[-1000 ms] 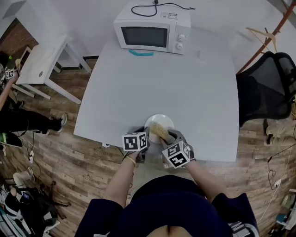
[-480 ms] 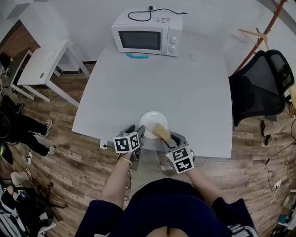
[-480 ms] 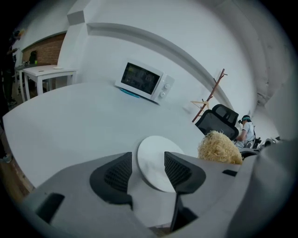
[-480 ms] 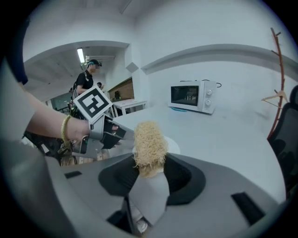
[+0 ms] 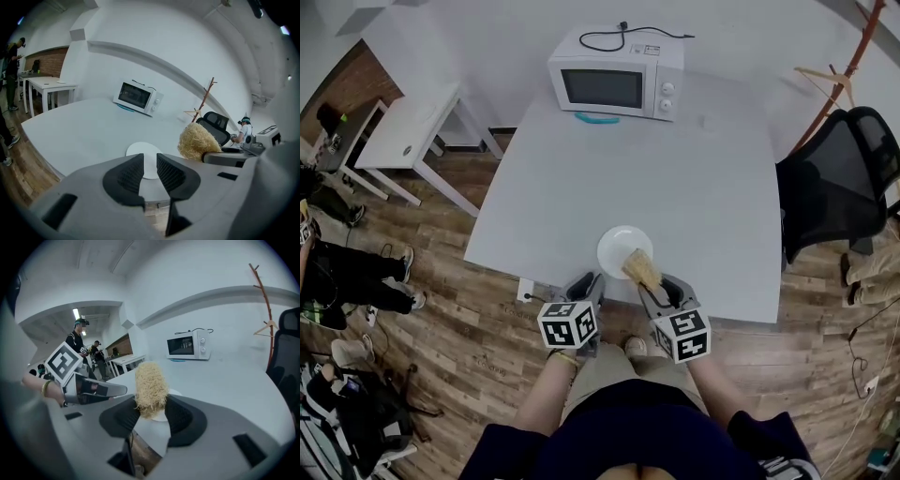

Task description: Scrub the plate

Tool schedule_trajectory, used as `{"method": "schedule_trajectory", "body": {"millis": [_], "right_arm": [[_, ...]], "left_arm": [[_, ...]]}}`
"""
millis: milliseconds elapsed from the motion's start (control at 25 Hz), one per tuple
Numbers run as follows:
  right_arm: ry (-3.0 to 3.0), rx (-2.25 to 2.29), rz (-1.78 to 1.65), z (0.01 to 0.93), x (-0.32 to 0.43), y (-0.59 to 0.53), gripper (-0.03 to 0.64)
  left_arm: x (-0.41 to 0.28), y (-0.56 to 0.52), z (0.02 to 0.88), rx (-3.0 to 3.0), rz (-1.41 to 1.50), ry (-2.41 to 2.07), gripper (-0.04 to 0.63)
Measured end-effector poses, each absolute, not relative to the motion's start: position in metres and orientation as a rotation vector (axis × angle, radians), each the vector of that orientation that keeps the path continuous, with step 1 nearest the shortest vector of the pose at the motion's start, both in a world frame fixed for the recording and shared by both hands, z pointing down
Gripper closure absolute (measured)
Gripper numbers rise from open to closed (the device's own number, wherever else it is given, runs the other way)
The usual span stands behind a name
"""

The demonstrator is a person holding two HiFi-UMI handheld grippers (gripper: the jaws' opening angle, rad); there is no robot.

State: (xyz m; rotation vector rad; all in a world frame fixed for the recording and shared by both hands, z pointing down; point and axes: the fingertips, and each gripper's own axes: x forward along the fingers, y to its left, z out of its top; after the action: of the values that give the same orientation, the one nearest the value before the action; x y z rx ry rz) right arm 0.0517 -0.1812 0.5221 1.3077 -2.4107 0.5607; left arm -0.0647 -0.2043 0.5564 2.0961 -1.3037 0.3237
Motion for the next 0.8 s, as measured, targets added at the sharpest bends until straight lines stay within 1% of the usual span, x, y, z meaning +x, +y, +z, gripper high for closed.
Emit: {"method": "schedule_trajectory", "body": {"millis": [120,400,800], "right_arm": [[-2.416,1.326,0.539,0.512,0.050,-0.177,0.454],[-2.375,1.443,0.545,0.509,0.053,-0.149,0.454],[-2.333,1.605,0.558,0.485,0.021,-0.058,0.454]], "left_arm": [[-0.061,-0.195,0.542,2.127,0.316,-1.292,0.529],[-0.046,-0.161,0.526,2.223,0.302,-1.143,0.537],[-0.075,-0.082,0.513,2.303,0.346,-1.059,0.554]]}}
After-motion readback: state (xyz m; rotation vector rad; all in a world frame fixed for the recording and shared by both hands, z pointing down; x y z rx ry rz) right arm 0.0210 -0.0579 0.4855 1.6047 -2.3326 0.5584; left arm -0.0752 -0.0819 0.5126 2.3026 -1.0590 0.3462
